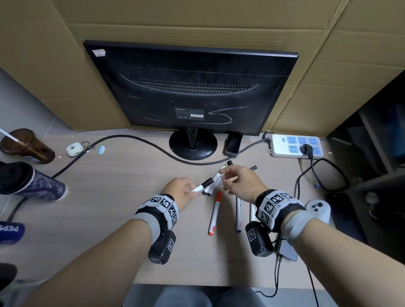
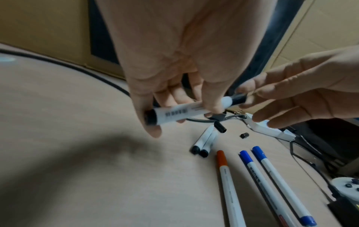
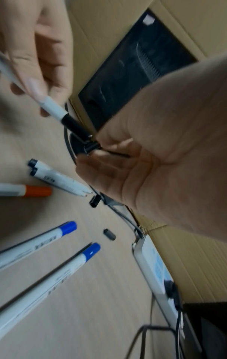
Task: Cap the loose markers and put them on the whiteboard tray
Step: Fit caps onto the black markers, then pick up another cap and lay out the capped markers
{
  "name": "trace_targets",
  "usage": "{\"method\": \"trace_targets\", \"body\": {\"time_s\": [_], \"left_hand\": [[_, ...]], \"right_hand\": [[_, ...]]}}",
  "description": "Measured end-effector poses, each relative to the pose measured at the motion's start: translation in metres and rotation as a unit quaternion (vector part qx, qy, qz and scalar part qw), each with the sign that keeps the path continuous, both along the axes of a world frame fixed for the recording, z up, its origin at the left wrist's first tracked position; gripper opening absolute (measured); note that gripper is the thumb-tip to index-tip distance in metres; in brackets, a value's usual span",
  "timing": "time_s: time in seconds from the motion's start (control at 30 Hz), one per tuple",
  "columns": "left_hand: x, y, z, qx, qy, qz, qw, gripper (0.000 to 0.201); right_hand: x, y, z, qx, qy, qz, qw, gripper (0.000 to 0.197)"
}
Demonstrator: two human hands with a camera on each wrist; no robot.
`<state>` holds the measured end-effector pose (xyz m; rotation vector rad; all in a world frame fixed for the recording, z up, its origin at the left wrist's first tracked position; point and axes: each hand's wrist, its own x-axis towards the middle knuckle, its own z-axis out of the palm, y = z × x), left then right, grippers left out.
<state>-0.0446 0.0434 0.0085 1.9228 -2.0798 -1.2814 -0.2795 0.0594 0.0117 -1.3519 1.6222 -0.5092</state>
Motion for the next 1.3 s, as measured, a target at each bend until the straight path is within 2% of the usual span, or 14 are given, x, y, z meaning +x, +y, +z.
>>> {"method": "trace_targets", "body": {"time_s": [0.1, 0.2, 0.33, 0.47, 0.73, 0.83, 0.93, 1.0, 1.13, 1.3], "left_hand": [[0.009, 0.004, -0.013, 0.028, -0.121, -0.009, 0.992, 0.019], [0.01, 0.007, -0.026, 0.058, -0.165, -0.022, 0.984, 0.018], [0.007, 0.005, -0.039, 0.072, -0.138, 0.007, 0.988, 0.022], [0.0, -0.004, -0.046, 0.058, -0.1, 0.043, 0.992, 0.036], [-0.033, -0.04, -0.035, -0.039, -0.079, -0.026, 0.996, 0.023], [-0.048, -0.052, -0.037, -0.043, -0.086, -0.06, 0.994, 0.022], [-0.061, -0.06, -0.043, -0.043, -0.114, -0.075, 0.99, 0.017], [-0.068, -0.066, -0.049, -0.044, -0.138, -0.087, 0.986, 0.015], [-0.076, -0.075, -0.062, -0.035, -0.175, -0.114, 0.977, 0.021], [-0.077, -0.082, -0.068, -0.026, -0.171, -0.119, 0.978, 0.027]], "right_hand": [[-0.012, 0.012, -0.012, 0.035, 0.055, -0.008, 0.998, 0.017], [-0.022, 0.023, -0.023, 0.063, 0.084, 0.003, 0.994, 0.024], [-0.028, 0.03, -0.031, 0.085, 0.1, 0.003, 0.991, 0.022], [-0.035, 0.029, -0.035, 0.11, 0.104, -0.013, 0.988, 0.021], [-0.041, 0.021, -0.034, 0.107, 0.1, -0.058, 0.988, 0.024], [-0.042, 0.019, -0.039, 0.102, 0.103, -0.073, 0.987, 0.023], [-0.043, 0.014, -0.044, 0.079, 0.115, -0.102, 0.985, 0.014], [-0.043, 0.008, -0.048, 0.065, 0.133, -0.128, 0.981, 0.018], [-0.042, -0.01, -0.058, 0.035, 0.171, -0.161, 0.971, 0.027], [-0.031, -0.037, -0.068, 0.013, 0.183, -0.199, 0.963, 0.022]]}}
